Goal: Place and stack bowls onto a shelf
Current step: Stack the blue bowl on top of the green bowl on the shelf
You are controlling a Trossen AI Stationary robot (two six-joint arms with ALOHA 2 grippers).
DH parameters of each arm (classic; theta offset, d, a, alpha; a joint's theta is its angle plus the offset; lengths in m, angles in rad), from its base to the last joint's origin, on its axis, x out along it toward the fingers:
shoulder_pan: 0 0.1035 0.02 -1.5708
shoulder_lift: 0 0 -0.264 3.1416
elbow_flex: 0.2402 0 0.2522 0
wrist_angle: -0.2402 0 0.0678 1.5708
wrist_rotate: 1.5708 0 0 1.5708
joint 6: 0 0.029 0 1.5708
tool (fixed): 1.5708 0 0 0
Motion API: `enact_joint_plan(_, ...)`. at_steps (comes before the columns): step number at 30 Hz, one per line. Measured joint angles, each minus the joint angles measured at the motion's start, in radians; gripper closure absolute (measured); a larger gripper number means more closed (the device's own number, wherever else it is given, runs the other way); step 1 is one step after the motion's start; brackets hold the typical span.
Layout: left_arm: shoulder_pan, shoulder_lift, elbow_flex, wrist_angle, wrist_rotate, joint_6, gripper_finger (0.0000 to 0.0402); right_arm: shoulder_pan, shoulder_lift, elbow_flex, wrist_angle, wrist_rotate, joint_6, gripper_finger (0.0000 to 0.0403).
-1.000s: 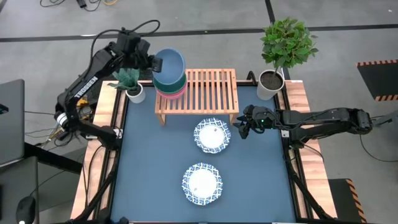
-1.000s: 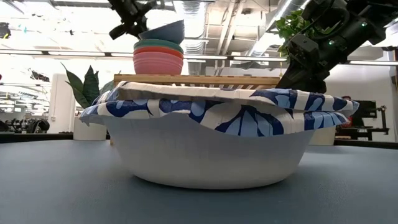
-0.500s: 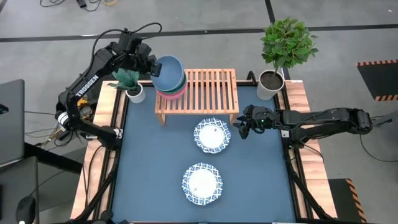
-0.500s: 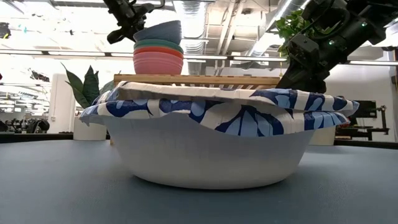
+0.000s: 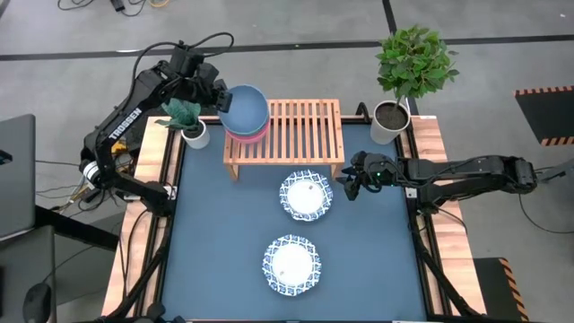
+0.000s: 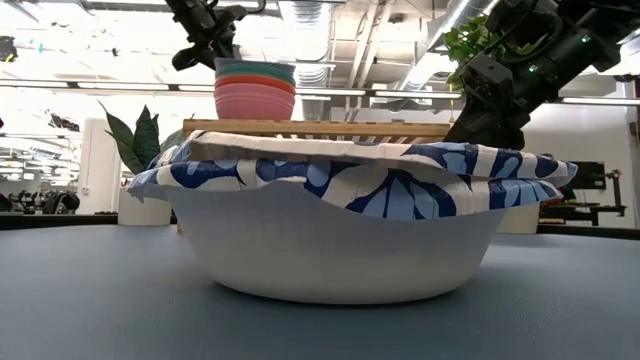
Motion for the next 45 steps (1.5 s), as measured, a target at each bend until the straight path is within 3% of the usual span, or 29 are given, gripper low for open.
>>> enact_joint_plan(7, 0.0, 0.0, 0.0, 0.001, 0.018, 0.007, 0.0277, 0.0, 0.0, 0.0, 0.0, 0.0, 0.0, 0.0177)
enact_joint_plan(14, 0.0, 0.0, 0.0, 0.003, 0.02, 0.023, 0.0254, 0.0, 0.0, 0.0, 0.0, -0.001, 0.0, 0.0177)
enact_joint_plan(27, 0.0, -0.003, 0.0, 0.06, 0.045, 0.083, 0.0252, 0.0, 0.0, 0.0, -0.001, -0.001, 0.001, 0.0177)
enact_joint_plan(36, 0.006, -0.038, 0.001, 0.123, -0.06, 0.107, 0.0252, 0.0, 0.0, 0.0, -0.001, -0.001, 0.003, 0.0177)
enact_joint_plan(45, 0.005, -0.104, 0.001, 0.155, -0.045, 0.173, 0.0252, 0.0, 0.0, 0.0, -0.001, -0.001, 0.005, 0.0177)
